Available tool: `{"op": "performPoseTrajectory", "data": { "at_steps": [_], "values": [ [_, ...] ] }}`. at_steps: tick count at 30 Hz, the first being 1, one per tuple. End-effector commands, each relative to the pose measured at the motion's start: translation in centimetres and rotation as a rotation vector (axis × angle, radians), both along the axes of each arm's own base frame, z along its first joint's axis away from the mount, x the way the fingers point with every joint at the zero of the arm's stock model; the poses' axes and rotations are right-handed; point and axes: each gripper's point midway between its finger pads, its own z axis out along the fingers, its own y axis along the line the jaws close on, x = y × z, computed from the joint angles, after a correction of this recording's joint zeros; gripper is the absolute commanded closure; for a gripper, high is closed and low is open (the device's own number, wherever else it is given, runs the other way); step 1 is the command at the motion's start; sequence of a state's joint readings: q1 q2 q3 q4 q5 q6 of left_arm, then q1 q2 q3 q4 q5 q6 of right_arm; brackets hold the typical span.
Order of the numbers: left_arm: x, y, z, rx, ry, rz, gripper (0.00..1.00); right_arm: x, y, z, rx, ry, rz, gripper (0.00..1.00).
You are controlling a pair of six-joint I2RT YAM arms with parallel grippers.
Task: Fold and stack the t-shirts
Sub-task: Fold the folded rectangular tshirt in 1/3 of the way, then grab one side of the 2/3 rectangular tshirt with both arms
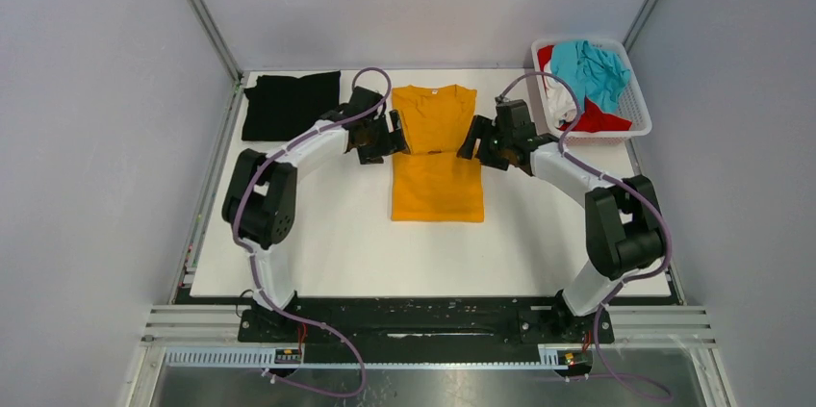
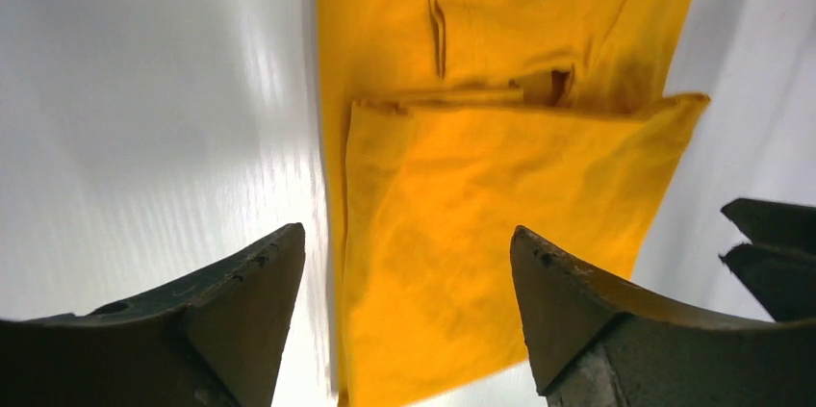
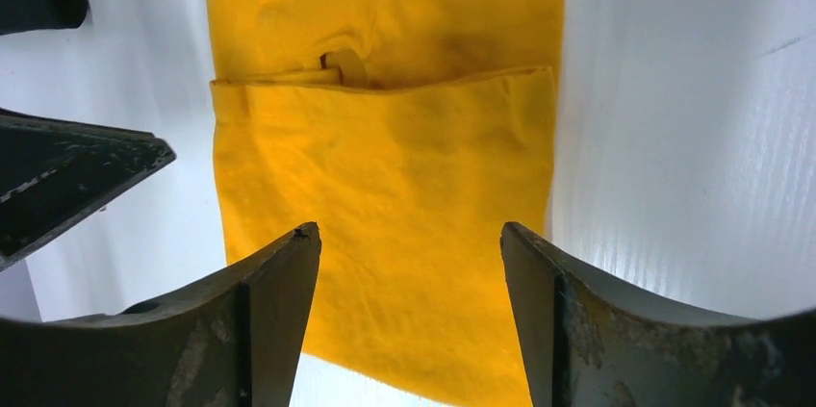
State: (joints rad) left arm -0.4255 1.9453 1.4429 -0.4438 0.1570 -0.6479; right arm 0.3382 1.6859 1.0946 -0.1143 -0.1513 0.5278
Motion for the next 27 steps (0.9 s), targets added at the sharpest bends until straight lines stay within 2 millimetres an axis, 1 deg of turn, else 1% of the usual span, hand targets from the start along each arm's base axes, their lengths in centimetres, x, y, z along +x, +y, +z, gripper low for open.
{"op": "performPoseTrajectory", "data": {
  "at_steps": [1, 4, 5, 7, 9, 11, 13, 16, 19, 22, 27],
  "values": [
    [-2.0, 0.1, 5.5, -0.083, -0.128, -0.038, 0.21, -1.8, -0.6, 2.7, 0.021, -0.068, 0.007, 0.23],
    [-5.3, 0.8, 4.4, -0.102, -0.092, -0.048, 0.21, -5.0, -1.3, 1.4, 0.037, -0.015, 0.004, 0.22],
    [-6.9, 1.2, 3.2, -0.098, -0.062, -0.049, 0.21, -6.1, -1.5, 0.8, 0.045, 0.006, 0.002, 0.22],
    [-9.3, 1.4, 2.1, -0.105, -0.036, -0.055, 0.21, -8.6, -1.9, -0.7, 0.055, 0.052, 0.005, 0.22],
    [-11.2, 1.6, 0.9, -0.096, -0.007, -0.054, 0.22, -10.3, -2.2, -1.6, 0.064, 0.078, 0.006, 0.22],
    [-12.5, 1.6, -0.3, -0.095, 0.019, -0.053, 0.25, -11.6, -2.5, -2.7, 0.060, 0.112, 0.007, 0.22],
    [-13.3, 1.2, -1.1, -0.108, 0.040, -0.055, 0.30, -12.3, -2.5, -3.4, 0.064, 0.139, 0.013, 0.24],
    [-13.8, 0.5, -2.0, -0.121, 0.065, -0.063, 0.36, -12.8, -2.0, -4.0, 0.081, 0.168, 0.025, 0.27],
    [-14.1, 0.1, -2.6, -0.110, 0.079, -0.069, 0.41, -13.1, -2.0, -4.7, 0.073, 0.191, 0.029, 0.35],
    [-14.4, -0.5, -3.4, -0.101, 0.097, -0.082, 0.45, -13.4, -1.9, -5.7, 0.058, 0.218, 0.031, 0.46],
    [-14.7, -0.3, -5.3, -0.069, 0.142, -0.071, 0.54, -13.5, -1.7, -7.3, 0.035, 0.249, 0.032, 0.52]
  ]
}}
